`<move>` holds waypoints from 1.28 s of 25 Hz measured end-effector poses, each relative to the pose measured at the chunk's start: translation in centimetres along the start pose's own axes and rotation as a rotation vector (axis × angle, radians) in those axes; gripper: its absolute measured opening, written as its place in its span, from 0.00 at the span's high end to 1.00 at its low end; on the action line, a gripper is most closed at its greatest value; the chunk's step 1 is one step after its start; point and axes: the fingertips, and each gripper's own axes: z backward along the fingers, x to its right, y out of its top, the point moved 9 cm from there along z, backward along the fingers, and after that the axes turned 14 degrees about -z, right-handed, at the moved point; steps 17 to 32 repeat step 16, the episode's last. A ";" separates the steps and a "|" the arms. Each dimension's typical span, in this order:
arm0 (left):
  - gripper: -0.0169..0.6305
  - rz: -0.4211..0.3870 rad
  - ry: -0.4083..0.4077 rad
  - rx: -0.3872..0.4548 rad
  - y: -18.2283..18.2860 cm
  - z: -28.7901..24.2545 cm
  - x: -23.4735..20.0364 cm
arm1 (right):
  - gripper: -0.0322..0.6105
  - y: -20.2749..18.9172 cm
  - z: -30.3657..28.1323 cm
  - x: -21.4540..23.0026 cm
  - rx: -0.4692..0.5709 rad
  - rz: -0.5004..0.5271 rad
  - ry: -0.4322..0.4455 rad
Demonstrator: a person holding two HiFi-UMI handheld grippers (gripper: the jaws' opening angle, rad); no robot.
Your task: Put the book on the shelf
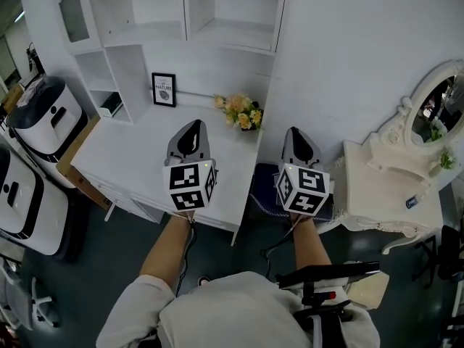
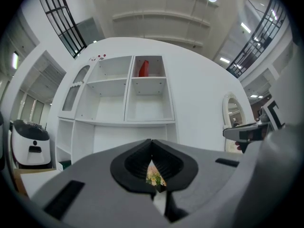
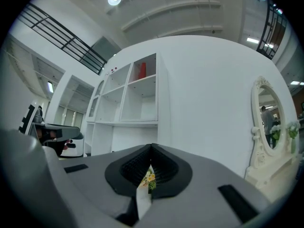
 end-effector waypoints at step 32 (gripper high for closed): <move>0.96 -0.022 0.004 -0.005 -0.4 -0.2 -0.9 | 0.92 0.2 -1.1 -1.1 0.004 0.027 0.014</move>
